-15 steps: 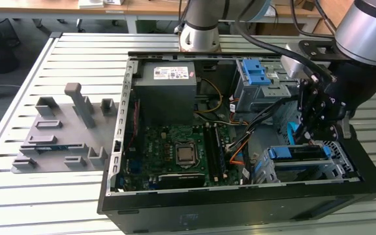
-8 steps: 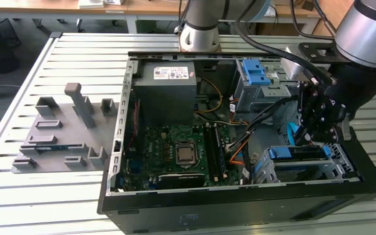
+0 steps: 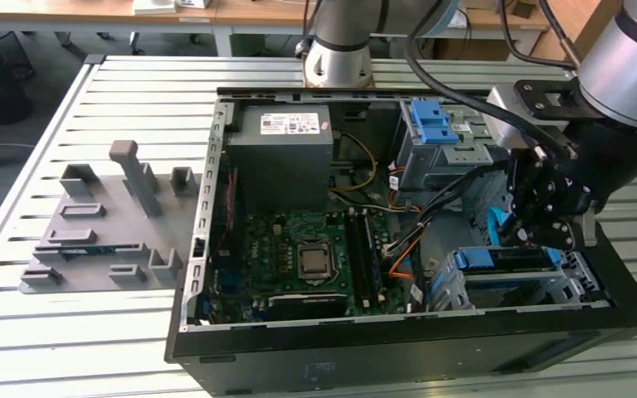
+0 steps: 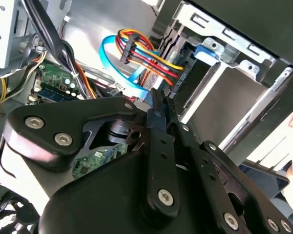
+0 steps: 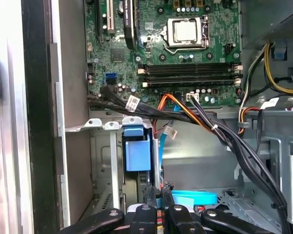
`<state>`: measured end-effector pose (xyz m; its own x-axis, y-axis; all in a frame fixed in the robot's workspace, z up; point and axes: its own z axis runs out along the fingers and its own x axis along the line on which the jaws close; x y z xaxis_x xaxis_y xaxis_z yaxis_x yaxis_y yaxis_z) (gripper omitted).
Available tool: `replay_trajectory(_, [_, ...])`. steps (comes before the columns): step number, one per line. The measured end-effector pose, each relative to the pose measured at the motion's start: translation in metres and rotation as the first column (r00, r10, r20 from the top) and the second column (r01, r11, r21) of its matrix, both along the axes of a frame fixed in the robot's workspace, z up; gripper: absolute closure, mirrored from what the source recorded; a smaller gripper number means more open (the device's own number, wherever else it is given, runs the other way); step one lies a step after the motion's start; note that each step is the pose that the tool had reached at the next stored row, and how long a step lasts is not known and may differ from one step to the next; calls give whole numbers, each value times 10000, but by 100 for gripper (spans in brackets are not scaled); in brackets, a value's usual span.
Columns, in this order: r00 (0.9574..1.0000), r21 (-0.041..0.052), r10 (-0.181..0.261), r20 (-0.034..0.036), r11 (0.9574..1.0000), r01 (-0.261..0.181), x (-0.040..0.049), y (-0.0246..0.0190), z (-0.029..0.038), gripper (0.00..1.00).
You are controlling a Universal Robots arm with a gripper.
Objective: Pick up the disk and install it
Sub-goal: 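Insert the second disk wire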
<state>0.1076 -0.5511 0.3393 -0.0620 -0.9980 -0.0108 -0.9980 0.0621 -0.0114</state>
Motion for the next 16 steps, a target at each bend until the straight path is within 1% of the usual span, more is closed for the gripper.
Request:
replay_trajectory(3, [10000, 1, 0, 0, 10000, 0, 28, -14, -2, 84])
replay_trajectory(16, [10000, -1, -1, 0, 10000, 1, 28, -47, -38, 84])
